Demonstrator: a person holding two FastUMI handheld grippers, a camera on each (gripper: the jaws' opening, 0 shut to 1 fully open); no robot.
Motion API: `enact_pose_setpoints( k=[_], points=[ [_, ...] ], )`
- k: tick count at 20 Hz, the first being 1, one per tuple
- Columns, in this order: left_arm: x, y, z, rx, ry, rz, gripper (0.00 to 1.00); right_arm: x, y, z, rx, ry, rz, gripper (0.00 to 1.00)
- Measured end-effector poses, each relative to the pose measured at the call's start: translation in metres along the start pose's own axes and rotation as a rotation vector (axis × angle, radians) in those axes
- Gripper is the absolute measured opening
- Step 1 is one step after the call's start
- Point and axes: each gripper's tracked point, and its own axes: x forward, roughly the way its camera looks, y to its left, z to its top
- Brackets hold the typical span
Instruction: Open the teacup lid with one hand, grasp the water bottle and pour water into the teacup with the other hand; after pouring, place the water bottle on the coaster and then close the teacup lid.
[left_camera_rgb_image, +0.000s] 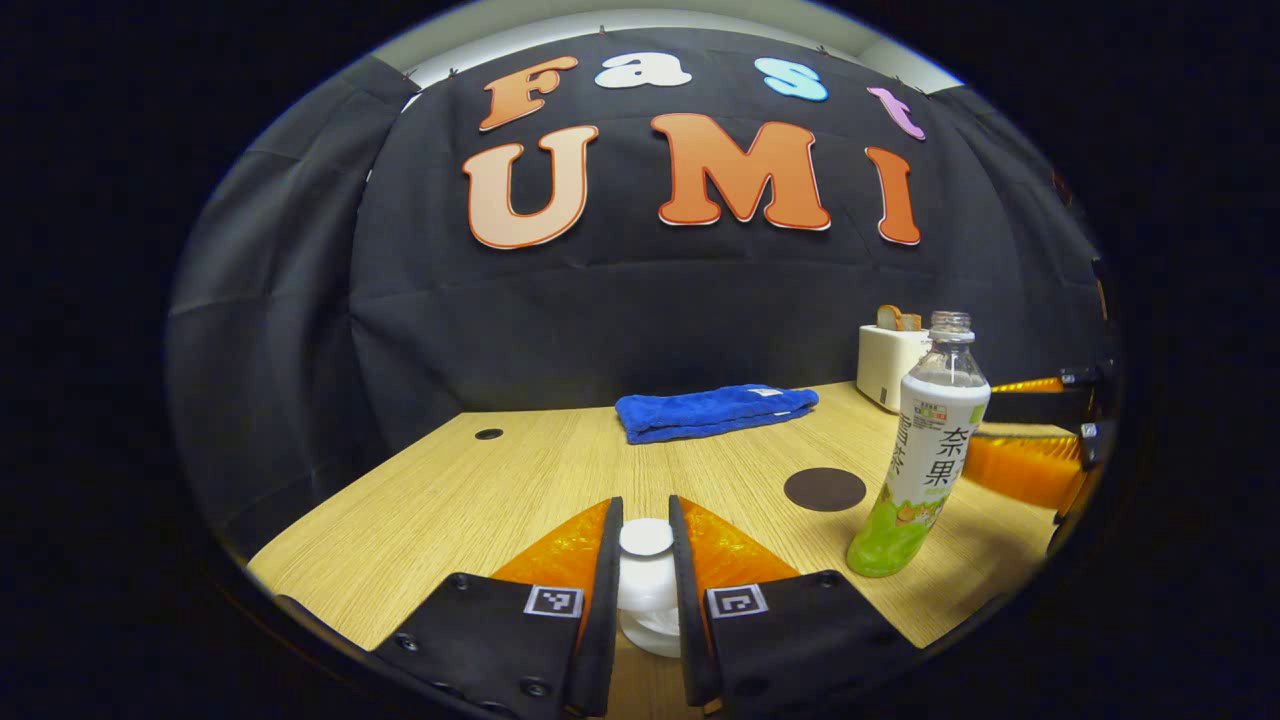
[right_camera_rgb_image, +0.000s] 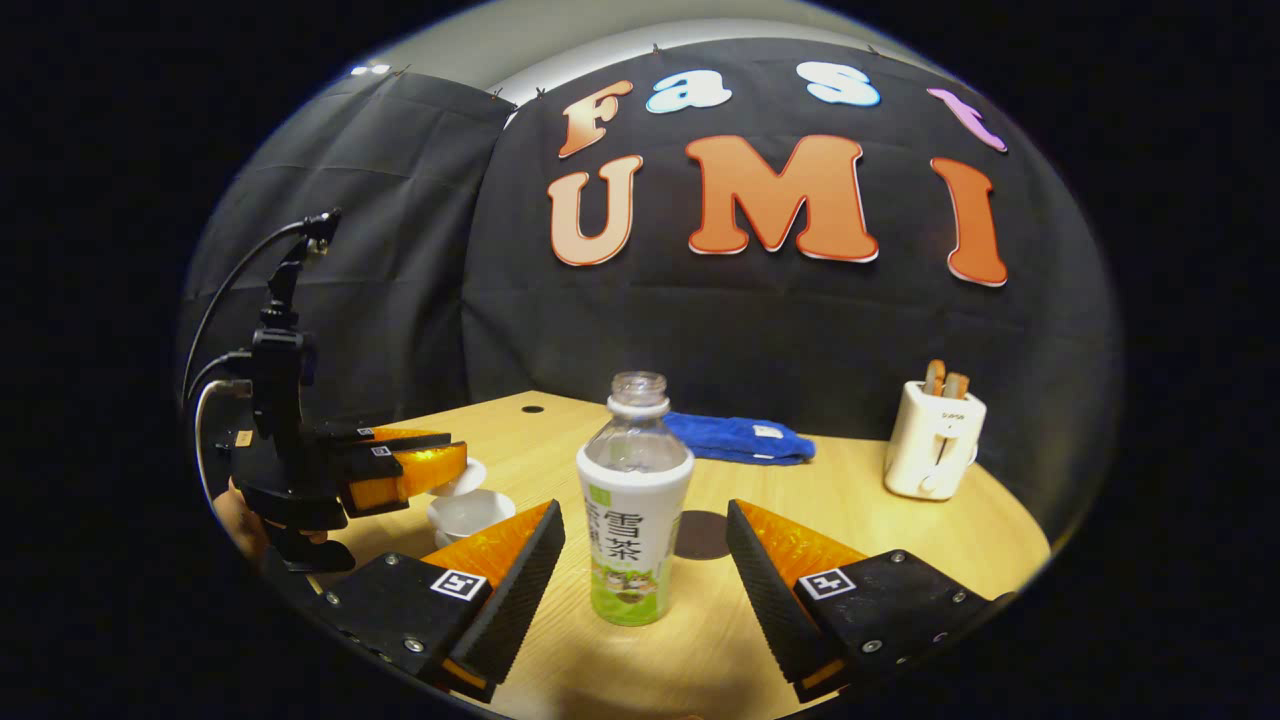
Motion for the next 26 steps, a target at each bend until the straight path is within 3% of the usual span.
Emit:
enact_pose_setpoints(
  k=[5, 7, 9, 10, 11, 14, 15, 17, 23, 24, 26],
  points=[
    [-0.009, 0.029, -0.003, -0.016, -0.008, 0.048, 0.27, 0.022, 0.006, -0.026, -0.018, 0.072, -0.018, 0.94],
    [-0.012, 0.041, -0.004, -0.021, -0.009, 0.069, 0.31, 0.026, 0.010, -0.034, -0.019, 0.094, -0.013, 0.92],
    [-0.015, 0.053, -0.008, -0.013, -0.008, 0.094, 0.27, 0.031, 0.007, -0.037, -0.044, 0.104, -0.044, 0.83],
    [-0.016, 0.059, -0.009, -0.014, -0.005, 0.103, 0.34, 0.033, 0.006, -0.037, -0.058, 0.106, -0.060, 0.79],
    [-0.018, 0.062, -0.011, -0.019, -0.003, 0.106, 0.31, 0.037, 0.004, -0.040, -0.060, 0.111, -0.067, 0.71],
    [-0.021, 0.075, -0.015, -0.023, 0.003, 0.124, 0.31, 0.037, 0.007, -0.034, -0.092, 0.122, -0.067, 0.66],
    [-0.022, 0.078, -0.015, -0.025, 0.003, 0.128, 0.27, 0.038, 0.006, -0.032, -0.119, 0.125, -0.075, 0.65],
    [-0.025, 0.086, -0.016, -0.033, 0.002, 0.136, 0.31, 0.038, 0.004, -0.029, -0.194, 0.134, -0.097, 0.64],
    [-0.032, 0.108, -0.026, -0.045, 0.018, 0.165, 0.27, 0.038, -0.004, -0.016, -0.515, 0.160, -0.173, 0.63],
    [-0.033, 0.111, -0.026, -0.044, 0.018, 0.168, 0.31, 0.040, -0.004, -0.015, -0.552, 0.164, -0.178, 0.63],
    [-0.036, 0.117, -0.026, -0.043, 0.016, 0.173, 0.27, 0.042, -0.003, -0.009, -0.631, 0.164, -0.182, 0.63]
  ],
)
